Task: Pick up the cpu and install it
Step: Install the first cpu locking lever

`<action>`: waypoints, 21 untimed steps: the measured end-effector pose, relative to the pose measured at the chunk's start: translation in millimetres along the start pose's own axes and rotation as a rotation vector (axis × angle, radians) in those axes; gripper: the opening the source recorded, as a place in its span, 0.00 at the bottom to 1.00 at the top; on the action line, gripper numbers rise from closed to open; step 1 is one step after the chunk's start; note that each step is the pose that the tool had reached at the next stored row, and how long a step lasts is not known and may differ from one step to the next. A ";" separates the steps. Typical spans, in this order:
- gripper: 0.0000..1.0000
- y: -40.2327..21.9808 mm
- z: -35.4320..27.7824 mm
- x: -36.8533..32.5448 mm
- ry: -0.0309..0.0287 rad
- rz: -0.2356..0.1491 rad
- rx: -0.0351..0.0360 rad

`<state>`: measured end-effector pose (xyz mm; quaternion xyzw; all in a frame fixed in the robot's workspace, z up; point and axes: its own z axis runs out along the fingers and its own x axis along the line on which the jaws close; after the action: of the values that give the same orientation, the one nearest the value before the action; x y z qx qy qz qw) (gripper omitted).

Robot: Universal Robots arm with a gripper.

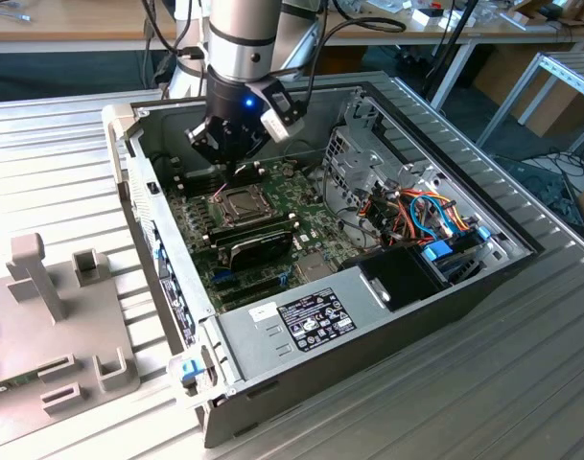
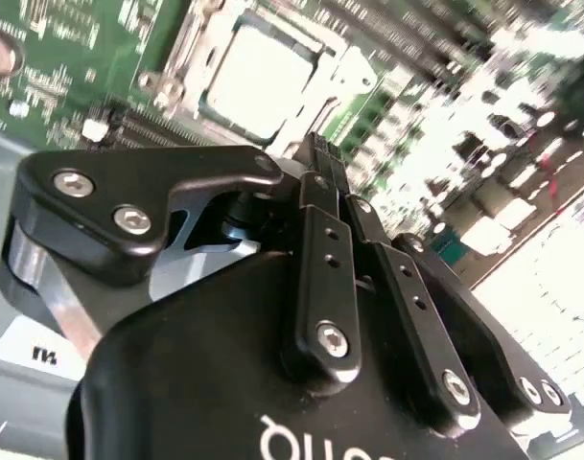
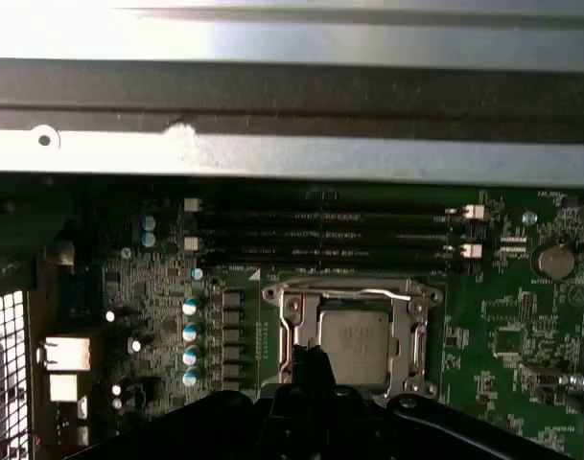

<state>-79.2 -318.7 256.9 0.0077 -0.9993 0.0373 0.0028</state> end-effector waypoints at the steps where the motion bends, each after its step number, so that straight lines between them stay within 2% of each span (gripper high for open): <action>1: 0.11 0.0 -0.1 0.0 0.0004 0.000 0.0157; 3: 0.11 0.0 0.0 0.0 0.0003 0.000 0.0137; 4: 0.11 0.0 0.0 0.0 0.0000 0.000 -0.0114; 5: 0.11 0.0 0.0 0.0 -0.0005 0.000 -0.0401; 6: 0.11 0.0 0.0 0.0 -0.0010 0.000 -0.0735; 7: 0.11 0.0 -0.1 0.0 -0.0014 0.000 -0.0974; 8: 0.11 0.0 0.0 0.0 -0.0016 -0.001 -0.1154; 10: 0.11 -0.1 0.0 0.0 -0.0023 -0.001 -0.1574; 11: 0.11 -0.2 -0.1 0.0 -0.0025 -0.001 -0.1743; 12: 0.11 -0.3 0.0 0.0 -0.0027 -0.001 -0.1815; 13: 0.11 -0.5 0.0 0.0 -0.0028 -0.001 -0.1845; 14: 0.11 -1.5 0.0 0.1 -0.0030 -0.001 -0.2036; 15: 0.11 -3.3 0.2 0.1 -0.0034 -0.001 -0.2303; 16: 0.11 -4.3 0.3 0.1 -0.0037 -0.001 -0.2477; 17: 0.11 -5.6 0.4 0.1 -0.0041 -0.002 -0.2722; 18: 0.11 -6.4 0.5 0.1 -0.0044 -0.002 -0.2898; 19: 0.11 -7.7 0.5 0.2 -0.0045 -0.002 -0.3035; 21: 0.11 -10.1 1.1 0.1 -0.0049 -0.002 -0.3166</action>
<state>-79.2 -328.9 256.5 0.0081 -0.9926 -0.1208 0.0016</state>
